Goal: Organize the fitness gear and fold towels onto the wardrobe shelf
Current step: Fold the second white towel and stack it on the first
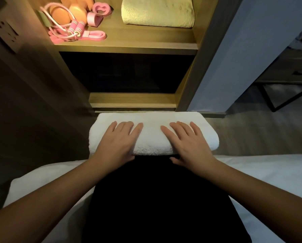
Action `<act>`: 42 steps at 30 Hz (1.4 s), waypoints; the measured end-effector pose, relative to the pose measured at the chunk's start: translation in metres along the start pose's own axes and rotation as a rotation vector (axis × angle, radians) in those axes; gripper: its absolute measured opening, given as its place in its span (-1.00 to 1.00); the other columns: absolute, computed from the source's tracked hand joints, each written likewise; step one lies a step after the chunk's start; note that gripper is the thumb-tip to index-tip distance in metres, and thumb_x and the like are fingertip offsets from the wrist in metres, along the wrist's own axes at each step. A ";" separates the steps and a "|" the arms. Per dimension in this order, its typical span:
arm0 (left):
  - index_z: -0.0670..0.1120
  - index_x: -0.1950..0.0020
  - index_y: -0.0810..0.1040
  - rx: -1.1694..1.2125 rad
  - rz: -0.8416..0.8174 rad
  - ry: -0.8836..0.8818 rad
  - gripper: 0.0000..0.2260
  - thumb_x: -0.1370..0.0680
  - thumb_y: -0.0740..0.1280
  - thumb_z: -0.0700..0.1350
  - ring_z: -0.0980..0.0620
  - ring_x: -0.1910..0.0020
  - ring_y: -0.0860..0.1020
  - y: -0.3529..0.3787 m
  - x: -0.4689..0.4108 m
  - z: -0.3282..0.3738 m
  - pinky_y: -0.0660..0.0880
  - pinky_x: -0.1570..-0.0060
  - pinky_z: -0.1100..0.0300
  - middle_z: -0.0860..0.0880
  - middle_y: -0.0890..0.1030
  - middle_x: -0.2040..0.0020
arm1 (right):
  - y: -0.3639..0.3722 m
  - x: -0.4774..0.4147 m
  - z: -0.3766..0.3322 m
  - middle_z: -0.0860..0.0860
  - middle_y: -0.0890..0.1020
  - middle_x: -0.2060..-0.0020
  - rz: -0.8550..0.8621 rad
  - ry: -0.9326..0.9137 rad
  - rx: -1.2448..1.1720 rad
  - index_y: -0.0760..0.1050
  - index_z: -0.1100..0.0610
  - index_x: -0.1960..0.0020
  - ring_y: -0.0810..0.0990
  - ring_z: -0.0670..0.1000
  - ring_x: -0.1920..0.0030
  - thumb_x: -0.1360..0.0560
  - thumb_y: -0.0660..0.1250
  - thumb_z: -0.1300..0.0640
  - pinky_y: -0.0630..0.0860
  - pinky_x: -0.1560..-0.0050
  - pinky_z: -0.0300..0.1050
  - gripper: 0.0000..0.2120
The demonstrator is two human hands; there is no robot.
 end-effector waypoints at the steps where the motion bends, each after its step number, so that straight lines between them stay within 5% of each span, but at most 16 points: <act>1: -0.02 -0.51 0.17 0.016 -0.004 0.009 -0.19 -0.39 0.41 0.25 -0.07 -0.29 0.40 -0.001 -0.004 -0.001 0.29 -0.34 0.02 -0.06 0.42 -0.35 | 0.001 -0.003 0.001 0.10 0.25 -0.49 0.014 0.012 0.009 0.00 -0.02 -0.57 0.22 0.16 -0.47 -0.41 0.38 -0.25 0.03 -0.48 0.22 -0.11; 6: 0.05 -0.40 0.23 0.078 -0.025 0.023 -0.29 -0.33 0.43 0.16 -0.03 -0.14 0.47 -0.021 -0.021 -0.015 0.36 -0.15 0.09 0.01 0.49 -0.18 | -0.001 -0.014 0.006 0.06 0.34 -0.42 0.066 0.047 0.017 0.00 -0.05 -0.56 0.32 0.12 -0.38 -0.43 0.39 -0.18 0.19 -0.41 0.13 -0.15; 13: 0.00 -0.55 0.11 -0.080 0.095 -0.062 -0.15 -0.40 0.36 0.30 -0.10 -0.35 0.36 -0.008 -0.012 -0.011 0.16 -0.40 -0.06 -0.07 0.40 -0.35 | -0.016 -0.031 0.025 -0.02 0.42 -0.31 0.059 0.021 -0.017 0.14 -0.08 -0.49 0.43 0.08 -0.25 -0.35 0.44 -0.15 0.33 -0.22 0.04 -0.19; 20: 0.05 -0.41 0.26 0.025 0.101 -0.024 -0.38 -0.43 0.34 0.21 -0.03 -0.17 0.47 -0.017 -0.034 -0.025 0.36 -0.16 0.08 0.04 0.51 -0.19 | -0.014 -0.036 0.041 -0.03 0.36 -0.38 0.015 0.082 -0.006 0.03 -0.10 -0.53 0.35 0.06 -0.34 -0.35 0.47 -0.18 0.25 -0.36 0.09 -0.09; 25: 0.12 -0.36 0.26 0.102 0.056 0.008 -0.35 -0.36 0.41 0.22 0.04 -0.13 0.50 -0.049 -0.077 -0.054 0.43 -0.06 0.12 0.10 0.51 -0.17 | -0.049 -0.072 0.068 -0.10 0.51 -0.15 0.040 0.085 -0.091 0.23 -0.18 -0.36 0.49 0.02 -0.12 -0.30 0.44 -0.16 0.39 -0.05 -0.02 -0.30; 31: 0.15 -0.30 0.29 0.098 0.022 0.010 -0.38 -0.31 0.43 0.17 0.00 -0.01 0.55 -0.113 -0.159 -0.113 0.51 0.14 0.04 0.09 0.56 -0.08 | -0.120 -0.155 0.116 -0.12 0.57 -0.01 0.030 0.060 -0.068 0.24 -0.20 -0.28 0.56 0.04 0.02 -0.26 0.42 -0.19 0.50 0.18 0.00 -0.34; 42: 0.06 -0.25 0.33 -0.124 0.504 0.010 -0.42 -0.34 0.46 0.20 -0.08 0.07 0.54 -0.199 -0.359 -0.209 0.35 0.14 0.08 -0.01 0.57 0.01 | -0.222 -0.319 0.233 0.02 0.54 -0.17 0.455 0.129 0.151 0.25 -0.08 -0.38 0.51 0.12 -0.14 -0.34 0.50 -0.07 0.41 -0.11 0.10 -0.30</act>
Point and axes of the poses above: each hand's wrist, its own x-axis away from the middle knuckle, its own y-axis out of the palm, z = x × y, the point moved 2 cm from there along -x, towards the middle knuckle
